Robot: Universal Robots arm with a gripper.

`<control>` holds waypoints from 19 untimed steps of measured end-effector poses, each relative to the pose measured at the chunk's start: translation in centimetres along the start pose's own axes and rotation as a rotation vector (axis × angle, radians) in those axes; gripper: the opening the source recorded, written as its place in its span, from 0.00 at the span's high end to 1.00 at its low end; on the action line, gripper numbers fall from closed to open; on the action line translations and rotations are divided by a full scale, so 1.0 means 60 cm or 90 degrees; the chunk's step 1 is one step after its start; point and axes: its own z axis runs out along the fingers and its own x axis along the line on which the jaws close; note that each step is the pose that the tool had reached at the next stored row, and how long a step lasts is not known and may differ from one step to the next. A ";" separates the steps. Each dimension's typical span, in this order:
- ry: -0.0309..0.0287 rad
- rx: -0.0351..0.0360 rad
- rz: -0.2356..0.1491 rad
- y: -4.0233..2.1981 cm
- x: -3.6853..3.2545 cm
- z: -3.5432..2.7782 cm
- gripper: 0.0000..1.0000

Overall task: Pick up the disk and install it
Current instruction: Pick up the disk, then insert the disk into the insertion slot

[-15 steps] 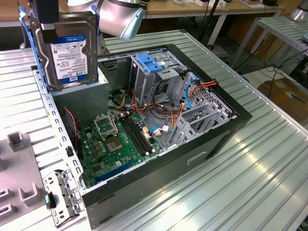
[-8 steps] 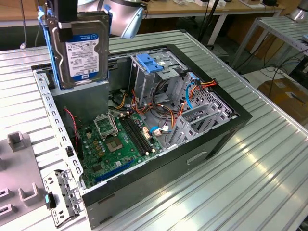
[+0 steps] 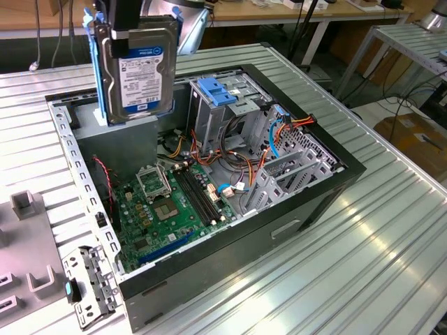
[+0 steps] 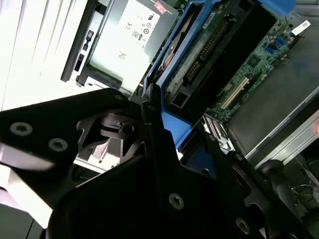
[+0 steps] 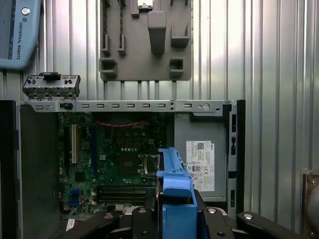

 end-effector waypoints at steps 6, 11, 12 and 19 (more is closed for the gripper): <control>0.0000 0.0000 0.000 -0.032 0.000 0.001 0.63; 0.0000 0.0000 0.000 -0.032 0.000 0.001 0.63; 0.0000 0.0000 0.000 -0.032 0.000 0.001 0.63; 0.0000 0.0000 0.000 -0.033 0.001 0.001 0.63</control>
